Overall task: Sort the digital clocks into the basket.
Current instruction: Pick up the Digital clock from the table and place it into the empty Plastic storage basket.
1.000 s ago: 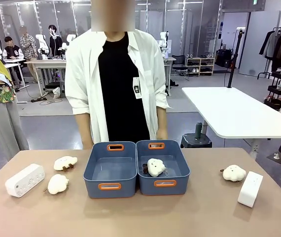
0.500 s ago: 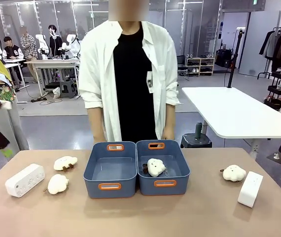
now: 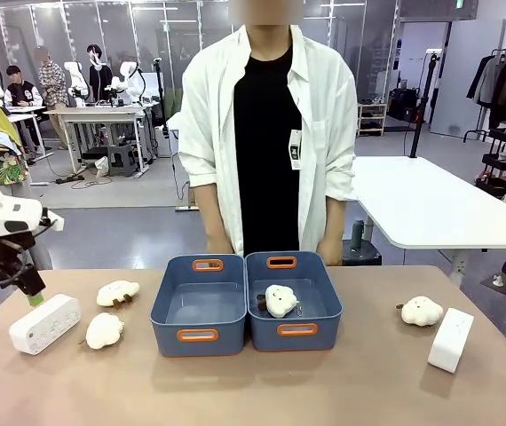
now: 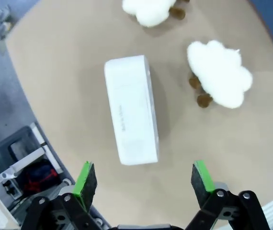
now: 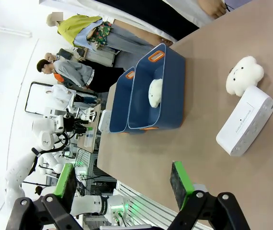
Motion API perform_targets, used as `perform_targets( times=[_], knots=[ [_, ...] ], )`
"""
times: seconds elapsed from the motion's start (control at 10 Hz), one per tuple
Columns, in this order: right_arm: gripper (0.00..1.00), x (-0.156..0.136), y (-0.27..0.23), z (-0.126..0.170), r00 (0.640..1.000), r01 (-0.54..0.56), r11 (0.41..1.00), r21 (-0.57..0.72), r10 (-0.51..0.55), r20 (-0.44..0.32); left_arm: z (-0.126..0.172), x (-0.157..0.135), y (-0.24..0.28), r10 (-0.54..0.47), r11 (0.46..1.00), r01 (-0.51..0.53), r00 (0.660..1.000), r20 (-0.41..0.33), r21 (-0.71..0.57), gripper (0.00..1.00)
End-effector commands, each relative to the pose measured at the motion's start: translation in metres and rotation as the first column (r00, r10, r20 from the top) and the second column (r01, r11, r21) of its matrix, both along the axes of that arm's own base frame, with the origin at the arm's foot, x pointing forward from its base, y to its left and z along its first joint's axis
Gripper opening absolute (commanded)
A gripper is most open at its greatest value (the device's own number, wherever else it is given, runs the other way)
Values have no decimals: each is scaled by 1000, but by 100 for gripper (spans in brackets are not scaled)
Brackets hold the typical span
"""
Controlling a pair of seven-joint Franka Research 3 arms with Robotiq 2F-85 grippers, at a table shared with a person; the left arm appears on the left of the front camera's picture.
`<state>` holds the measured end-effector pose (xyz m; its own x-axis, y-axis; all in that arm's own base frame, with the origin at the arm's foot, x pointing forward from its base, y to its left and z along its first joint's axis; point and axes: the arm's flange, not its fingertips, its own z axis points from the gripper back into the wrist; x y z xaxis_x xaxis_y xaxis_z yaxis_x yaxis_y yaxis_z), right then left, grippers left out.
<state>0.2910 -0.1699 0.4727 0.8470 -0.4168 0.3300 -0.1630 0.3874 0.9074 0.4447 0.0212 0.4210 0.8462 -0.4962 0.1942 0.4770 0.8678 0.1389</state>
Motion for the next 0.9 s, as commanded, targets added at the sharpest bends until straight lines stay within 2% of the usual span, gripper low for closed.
perform_targets(
  times=[0.0, 0.5, 0.8],
  knots=[
    [100, -3, -1, 3, 1000, -2, 1000, 0, 2, -9, -24, 5, -4, 46, 996, -44, 999, 27, -75, 100],
    [100, -3, -1, 3, 1000, -2, 1000, 0, 2, -9, -82, 22, -4, 41, 999, -43, 994, 104, 13, 100],
    [100, -3, -1, 3, 1000, -2, 1000, 0, 2, -9, -109, 24, -2, 100, 995, -100, 995, 27, -28, 100]
  ],
)
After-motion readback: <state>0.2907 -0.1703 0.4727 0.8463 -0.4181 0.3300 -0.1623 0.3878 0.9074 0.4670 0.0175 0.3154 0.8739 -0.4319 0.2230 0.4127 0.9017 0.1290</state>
